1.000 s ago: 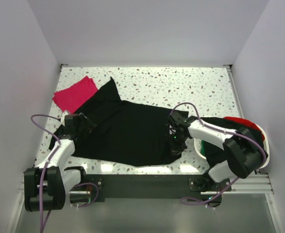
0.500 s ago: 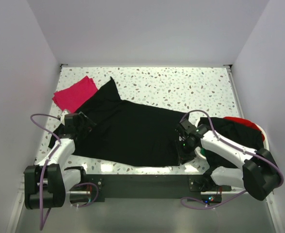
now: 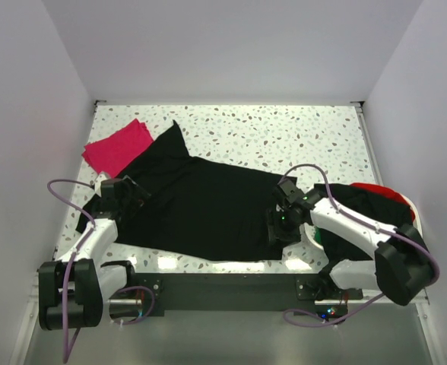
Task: Fold and stack the t-shirts
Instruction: Fold the tshirt
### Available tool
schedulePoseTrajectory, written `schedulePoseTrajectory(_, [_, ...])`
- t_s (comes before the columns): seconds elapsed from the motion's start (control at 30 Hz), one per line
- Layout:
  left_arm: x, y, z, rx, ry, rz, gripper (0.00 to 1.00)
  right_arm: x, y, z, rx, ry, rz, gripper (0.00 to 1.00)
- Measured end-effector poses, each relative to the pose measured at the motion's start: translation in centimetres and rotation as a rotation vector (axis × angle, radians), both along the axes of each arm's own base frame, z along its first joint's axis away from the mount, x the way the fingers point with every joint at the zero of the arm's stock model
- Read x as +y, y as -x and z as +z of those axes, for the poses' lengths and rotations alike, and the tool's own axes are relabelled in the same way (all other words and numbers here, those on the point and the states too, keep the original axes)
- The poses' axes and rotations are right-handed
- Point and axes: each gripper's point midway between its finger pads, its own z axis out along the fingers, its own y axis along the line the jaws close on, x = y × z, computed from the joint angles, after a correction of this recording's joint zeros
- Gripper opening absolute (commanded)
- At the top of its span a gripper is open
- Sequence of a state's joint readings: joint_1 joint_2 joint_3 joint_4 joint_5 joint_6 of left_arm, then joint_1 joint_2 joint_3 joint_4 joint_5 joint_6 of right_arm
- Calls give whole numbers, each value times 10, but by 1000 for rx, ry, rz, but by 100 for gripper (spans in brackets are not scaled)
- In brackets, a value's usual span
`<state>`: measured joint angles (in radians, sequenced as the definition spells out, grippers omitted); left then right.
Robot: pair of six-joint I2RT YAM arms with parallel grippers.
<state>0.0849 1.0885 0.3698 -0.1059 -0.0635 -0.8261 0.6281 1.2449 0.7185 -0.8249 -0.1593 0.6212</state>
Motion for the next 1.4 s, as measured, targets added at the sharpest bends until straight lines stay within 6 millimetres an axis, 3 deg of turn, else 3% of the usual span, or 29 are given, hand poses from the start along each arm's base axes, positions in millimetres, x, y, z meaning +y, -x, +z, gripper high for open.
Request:
schedulePoseTrajectory(0.4, [0, 0, 0, -1, 0, 0, 100, 13, -26, -26, -6, 4, 24, 56])
schedulePoseTrajectory(0.53, [0, 0, 0, -1, 0, 0, 100, 18, -32, -28, -12, -14, 35, 51])
schedulePoseTrajectory(0.7, [0, 0, 0, -1, 0, 0, 100, 22, -34, -28, -14, -28, 54, 36])
schedulePoseTrajectory(0.83, [0, 0, 0, 0, -1, 1, 100, 23, -31, -27, -4, -37, 68, 17])
schedulePoseTrajectory(1.0, [0, 0, 0, 0, -1, 1, 100, 20, -26, -22, -4, -39, 69, 1])
schedulePoseTrajectory(1.4, [0, 0, 0, 2, -1, 0, 100, 0, 13, -12, 52, -43, 40, 1])
